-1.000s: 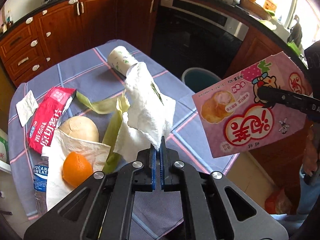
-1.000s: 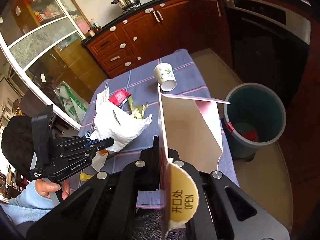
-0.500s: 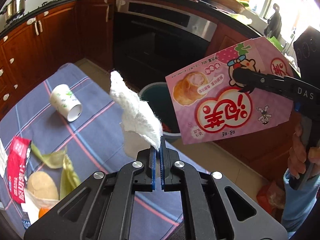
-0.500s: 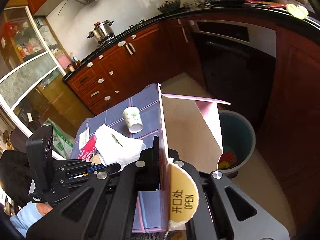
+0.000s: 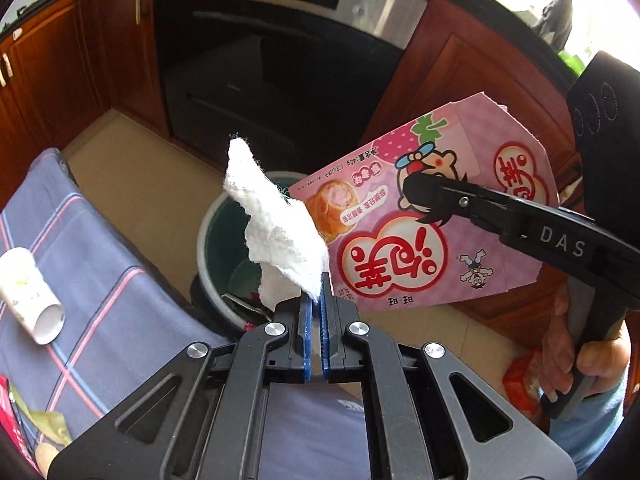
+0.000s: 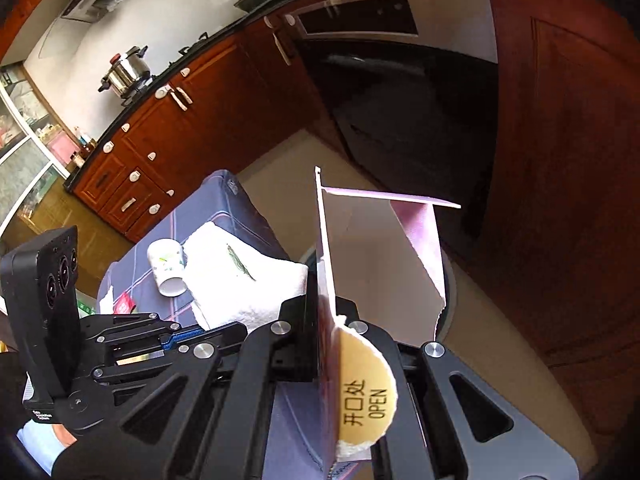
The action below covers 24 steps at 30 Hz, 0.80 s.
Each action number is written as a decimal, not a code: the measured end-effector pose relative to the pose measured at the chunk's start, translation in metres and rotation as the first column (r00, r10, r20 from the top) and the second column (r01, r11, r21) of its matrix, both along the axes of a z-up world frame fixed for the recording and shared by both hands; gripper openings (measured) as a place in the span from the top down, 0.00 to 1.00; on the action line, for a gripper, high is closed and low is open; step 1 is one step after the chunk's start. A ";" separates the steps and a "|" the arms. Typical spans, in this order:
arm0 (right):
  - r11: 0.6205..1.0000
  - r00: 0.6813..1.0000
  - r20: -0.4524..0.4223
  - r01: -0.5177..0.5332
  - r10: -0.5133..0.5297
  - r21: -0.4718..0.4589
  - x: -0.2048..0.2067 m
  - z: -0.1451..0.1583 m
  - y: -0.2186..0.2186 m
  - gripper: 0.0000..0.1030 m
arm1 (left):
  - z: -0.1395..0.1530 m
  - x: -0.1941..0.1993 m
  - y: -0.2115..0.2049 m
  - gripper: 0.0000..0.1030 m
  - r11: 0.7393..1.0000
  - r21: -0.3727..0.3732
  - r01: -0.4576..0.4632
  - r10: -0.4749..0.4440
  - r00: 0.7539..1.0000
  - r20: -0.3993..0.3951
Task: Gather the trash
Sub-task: 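Carry the tissue and box over the teal bin and release both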
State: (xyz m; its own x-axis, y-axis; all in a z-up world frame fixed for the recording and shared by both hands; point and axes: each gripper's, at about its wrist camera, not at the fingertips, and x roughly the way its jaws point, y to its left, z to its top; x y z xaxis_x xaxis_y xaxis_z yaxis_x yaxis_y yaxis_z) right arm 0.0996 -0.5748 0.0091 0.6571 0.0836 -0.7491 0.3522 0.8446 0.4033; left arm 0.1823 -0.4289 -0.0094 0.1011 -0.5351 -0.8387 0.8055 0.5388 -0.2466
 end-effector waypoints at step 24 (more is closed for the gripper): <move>0.996 0.990 -0.142 0.037 -0.025 0.078 0.038 -0.071 -0.012 0.17 | -0.074 0.027 -0.024 0.20 0.980 0.188 -0.063 0.064 0.998 -0.001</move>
